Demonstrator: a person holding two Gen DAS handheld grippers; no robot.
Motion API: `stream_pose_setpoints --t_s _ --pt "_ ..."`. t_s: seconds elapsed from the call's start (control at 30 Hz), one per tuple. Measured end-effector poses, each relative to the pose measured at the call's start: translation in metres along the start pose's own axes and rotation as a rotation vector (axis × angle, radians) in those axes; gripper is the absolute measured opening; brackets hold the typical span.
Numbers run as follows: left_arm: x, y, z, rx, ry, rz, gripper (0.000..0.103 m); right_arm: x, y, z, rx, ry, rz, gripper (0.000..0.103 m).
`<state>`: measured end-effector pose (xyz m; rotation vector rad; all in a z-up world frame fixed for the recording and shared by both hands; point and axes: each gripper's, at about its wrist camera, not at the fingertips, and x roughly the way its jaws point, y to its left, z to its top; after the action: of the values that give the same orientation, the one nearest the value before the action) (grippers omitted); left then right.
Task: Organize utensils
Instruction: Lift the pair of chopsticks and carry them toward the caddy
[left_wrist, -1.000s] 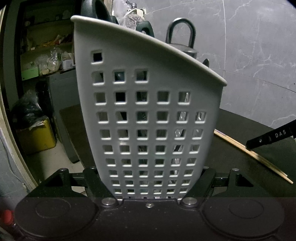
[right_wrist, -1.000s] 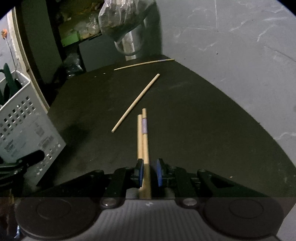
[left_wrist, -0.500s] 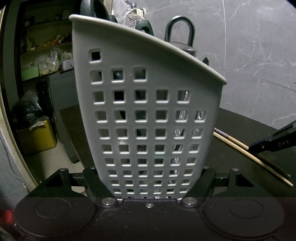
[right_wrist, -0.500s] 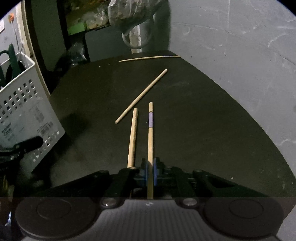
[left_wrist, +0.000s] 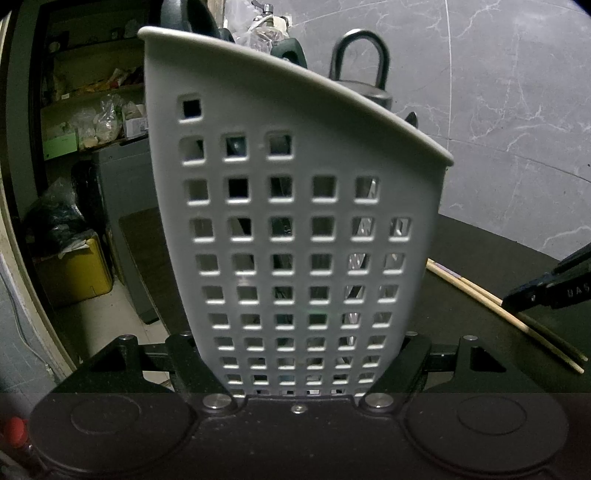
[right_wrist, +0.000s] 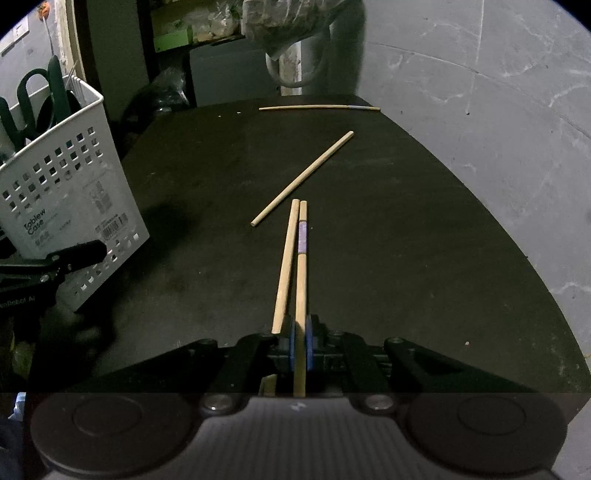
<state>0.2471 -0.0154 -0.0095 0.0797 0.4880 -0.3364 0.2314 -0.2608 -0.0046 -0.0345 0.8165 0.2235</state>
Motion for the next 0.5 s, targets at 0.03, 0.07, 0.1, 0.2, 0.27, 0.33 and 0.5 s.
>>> stream_pose_setpoints --t_s 0.03,0.07,0.1,0.2,0.27,0.33,0.5 --pt "0.000 0.000 0.000 0.001 0.000 0.000 0.077 -0.001 -0.001 0.001 0.010 -0.005 0.003 0.013" --pt "0.000 0.000 0.000 0.000 0.000 0.000 0.077 -0.001 -0.002 0.003 0.022 -0.009 0.004 0.016" --pt "0.001 0.001 0.000 -0.002 0.000 -0.001 0.077 -0.002 -0.003 0.005 0.032 -0.012 0.007 0.023" --pt "0.002 0.001 0.000 -0.002 -0.001 -0.001 0.077 0.000 -0.006 0.010 0.055 -0.017 0.026 0.038" --pt "0.001 0.002 0.000 -0.002 0.000 -0.002 0.076 0.004 -0.007 0.015 0.062 -0.007 0.049 0.046" --pt "0.001 0.002 -0.001 -0.003 -0.001 -0.002 0.077 0.010 -0.005 0.021 0.043 0.014 0.050 0.046" --pt "0.001 0.003 -0.001 -0.005 -0.001 -0.002 0.077 0.024 0.000 0.037 -0.031 0.071 0.022 0.046"
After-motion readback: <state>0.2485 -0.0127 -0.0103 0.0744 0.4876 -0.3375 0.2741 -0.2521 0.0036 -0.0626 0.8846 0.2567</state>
